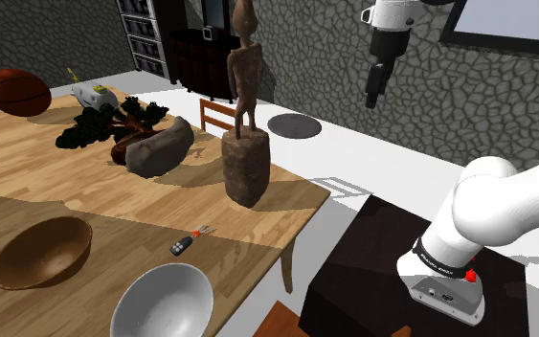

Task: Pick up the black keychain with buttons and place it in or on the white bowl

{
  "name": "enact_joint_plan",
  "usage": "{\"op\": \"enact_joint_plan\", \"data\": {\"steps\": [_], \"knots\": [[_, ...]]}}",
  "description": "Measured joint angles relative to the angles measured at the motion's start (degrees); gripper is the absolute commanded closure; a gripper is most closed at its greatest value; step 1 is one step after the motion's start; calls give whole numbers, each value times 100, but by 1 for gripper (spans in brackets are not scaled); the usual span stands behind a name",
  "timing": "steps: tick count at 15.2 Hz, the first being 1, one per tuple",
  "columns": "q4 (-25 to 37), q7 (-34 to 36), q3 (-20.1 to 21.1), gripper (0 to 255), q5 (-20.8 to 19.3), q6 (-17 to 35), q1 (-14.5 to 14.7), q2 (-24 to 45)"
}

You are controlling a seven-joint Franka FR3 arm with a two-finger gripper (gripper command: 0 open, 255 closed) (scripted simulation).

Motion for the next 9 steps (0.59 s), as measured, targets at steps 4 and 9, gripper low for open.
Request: {"op": "enact_joint_plan", "data": {"steps": [4, 9], "knots": [[-62, -140, 3, 0, 37, 378, 123, 300], [-82, -486, 36, 0, 133, 1131, 402, 975]]}}
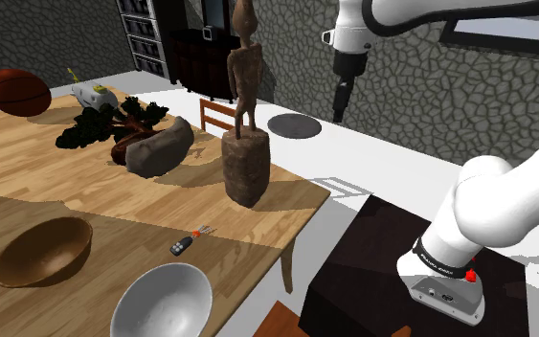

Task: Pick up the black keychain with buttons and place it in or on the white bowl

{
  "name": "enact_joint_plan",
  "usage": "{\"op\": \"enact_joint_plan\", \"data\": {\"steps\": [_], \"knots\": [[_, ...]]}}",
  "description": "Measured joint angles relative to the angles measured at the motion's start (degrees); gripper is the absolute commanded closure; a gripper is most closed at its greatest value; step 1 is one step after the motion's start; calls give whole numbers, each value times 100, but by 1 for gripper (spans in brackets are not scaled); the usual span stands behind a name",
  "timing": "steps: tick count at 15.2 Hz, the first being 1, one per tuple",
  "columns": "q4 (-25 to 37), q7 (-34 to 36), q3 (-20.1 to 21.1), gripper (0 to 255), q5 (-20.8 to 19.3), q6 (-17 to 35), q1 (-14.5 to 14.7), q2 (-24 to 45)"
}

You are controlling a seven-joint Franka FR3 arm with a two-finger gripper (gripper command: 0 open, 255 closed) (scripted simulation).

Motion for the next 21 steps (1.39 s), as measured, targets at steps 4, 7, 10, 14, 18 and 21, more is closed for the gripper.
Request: {"op": "enact_joint_plan", "data": {"steps": [4, 7, 10, 14, 18, 21], "knots": [[-58, -265, 64, 0, 89, 666, 227, 565], [4, -502, 102, 0, 147, 1092, 378, 1018], [219, -746, 152, 0, 205, 1452, 521, 1552], [492, -1008, 278, 0, 284, 1927, 717, 2248], [771, -1290, 406, 0, 336, 2296, 888, 2840], [955, -1466, 534, 0, 358, 2588, 1026, 3297]]}}
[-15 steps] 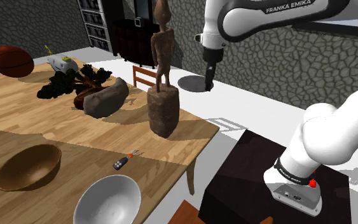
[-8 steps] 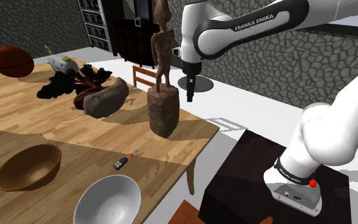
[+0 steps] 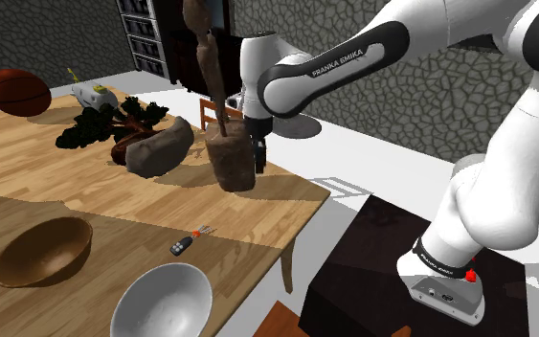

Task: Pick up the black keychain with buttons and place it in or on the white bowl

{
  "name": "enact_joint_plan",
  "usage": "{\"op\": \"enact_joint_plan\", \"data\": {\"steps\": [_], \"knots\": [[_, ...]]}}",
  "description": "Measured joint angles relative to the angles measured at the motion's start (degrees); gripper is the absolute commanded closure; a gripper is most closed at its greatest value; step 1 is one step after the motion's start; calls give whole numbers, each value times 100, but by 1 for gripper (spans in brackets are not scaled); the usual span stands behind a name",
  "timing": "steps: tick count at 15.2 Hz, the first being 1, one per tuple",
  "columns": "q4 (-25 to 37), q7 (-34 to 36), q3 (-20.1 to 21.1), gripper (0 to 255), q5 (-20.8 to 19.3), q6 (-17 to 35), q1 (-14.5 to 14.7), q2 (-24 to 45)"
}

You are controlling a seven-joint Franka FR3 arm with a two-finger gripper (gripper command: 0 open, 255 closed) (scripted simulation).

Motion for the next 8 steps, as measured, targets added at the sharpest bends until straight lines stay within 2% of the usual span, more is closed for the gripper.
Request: {"op": "enact_joint_plan", "data": {"steps": [8], "knots": [[938, -483, 324, 0, -74, 542, 320, 1394]]}}
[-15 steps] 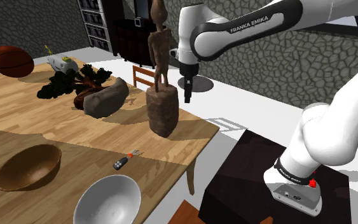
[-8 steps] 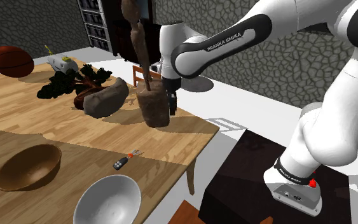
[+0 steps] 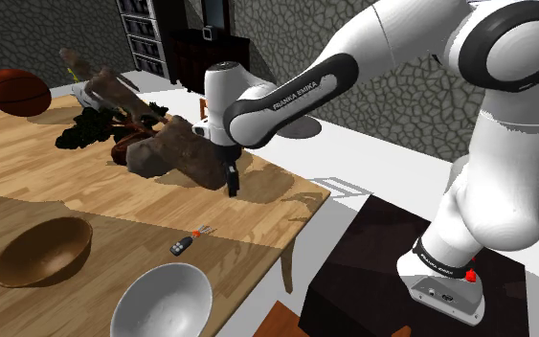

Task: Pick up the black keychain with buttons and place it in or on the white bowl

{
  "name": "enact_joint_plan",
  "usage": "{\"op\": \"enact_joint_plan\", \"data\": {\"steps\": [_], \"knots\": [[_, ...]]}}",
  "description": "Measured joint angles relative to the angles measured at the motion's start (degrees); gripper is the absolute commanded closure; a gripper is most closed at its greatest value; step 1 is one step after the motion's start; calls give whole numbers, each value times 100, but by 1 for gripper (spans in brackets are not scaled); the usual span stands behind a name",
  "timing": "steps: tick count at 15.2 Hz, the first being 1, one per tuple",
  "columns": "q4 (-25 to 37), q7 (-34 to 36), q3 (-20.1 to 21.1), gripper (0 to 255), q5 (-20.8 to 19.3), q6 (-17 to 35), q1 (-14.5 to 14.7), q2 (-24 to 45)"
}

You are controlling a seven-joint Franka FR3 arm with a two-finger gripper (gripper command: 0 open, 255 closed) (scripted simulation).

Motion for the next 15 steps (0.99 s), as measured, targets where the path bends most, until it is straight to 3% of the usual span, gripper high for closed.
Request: {"op": "enact_joint_plan", "data": {"steps": [7, 10, 15], "knots": [[1003, -313, 367, 0, -82, -418, 420, 848], [1322, -486, 448, 0, -263, 130, 563, 1402], [1513, -531, 418, 0, -374, 482, 618, 1912]]}}
